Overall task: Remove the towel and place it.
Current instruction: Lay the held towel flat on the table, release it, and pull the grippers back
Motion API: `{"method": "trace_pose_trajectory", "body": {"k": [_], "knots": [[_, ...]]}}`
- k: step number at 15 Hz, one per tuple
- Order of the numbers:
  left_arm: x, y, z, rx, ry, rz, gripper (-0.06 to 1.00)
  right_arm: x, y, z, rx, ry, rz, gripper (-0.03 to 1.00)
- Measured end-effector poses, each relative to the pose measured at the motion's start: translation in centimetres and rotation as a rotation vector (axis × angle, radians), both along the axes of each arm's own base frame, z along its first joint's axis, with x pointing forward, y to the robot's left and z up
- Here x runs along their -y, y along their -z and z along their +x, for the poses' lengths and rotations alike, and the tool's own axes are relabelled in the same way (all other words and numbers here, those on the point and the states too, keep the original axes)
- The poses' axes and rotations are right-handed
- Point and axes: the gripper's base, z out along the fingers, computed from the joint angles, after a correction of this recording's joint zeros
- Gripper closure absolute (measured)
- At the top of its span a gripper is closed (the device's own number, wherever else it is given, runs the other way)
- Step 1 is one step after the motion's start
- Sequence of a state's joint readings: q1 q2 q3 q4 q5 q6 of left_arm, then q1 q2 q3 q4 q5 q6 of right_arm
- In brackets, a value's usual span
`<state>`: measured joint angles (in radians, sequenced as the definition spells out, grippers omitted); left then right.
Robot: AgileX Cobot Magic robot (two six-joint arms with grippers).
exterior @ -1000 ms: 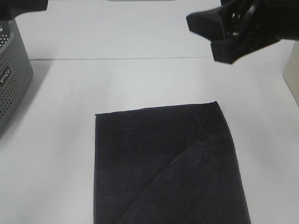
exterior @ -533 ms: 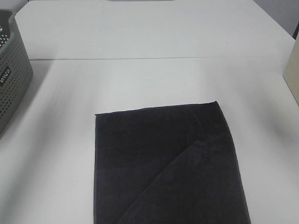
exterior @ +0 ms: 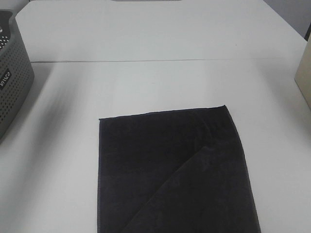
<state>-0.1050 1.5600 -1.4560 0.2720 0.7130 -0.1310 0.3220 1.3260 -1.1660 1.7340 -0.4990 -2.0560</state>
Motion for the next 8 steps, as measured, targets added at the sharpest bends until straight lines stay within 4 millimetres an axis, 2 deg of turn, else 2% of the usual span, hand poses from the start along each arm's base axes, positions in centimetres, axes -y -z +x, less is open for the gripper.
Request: {"method": "trace_pose_trajectory", "body": {"k": [3, 5, 6, 8], "knots": [[1.7, 1.6, 1.1, -0.065, 0.127, -0.117, 0.05, -1.2, -0.7, 0.2, 0.033, -0.142, 0.106, 0.36], [2.7, 2.2, 1.5, -0.086, 0.199, -0.19, 0.05, -2.6, -0.9, 0.2, 0.037, -0.4, 0.317, 0.36], [3.1, 2.3, 1.5, -0.094, 0.22, -0.223, 0.05, -2.7, -0.9, 0.3, 0.014, -0.513, 0.443, 0.36], [3.4, 2.4, 1.8, -0.143, 0.241, -0.241, 0.05, -1.1, -0.3, 1.3, -0.119, -0.61, 0.6, 0.39]]}}
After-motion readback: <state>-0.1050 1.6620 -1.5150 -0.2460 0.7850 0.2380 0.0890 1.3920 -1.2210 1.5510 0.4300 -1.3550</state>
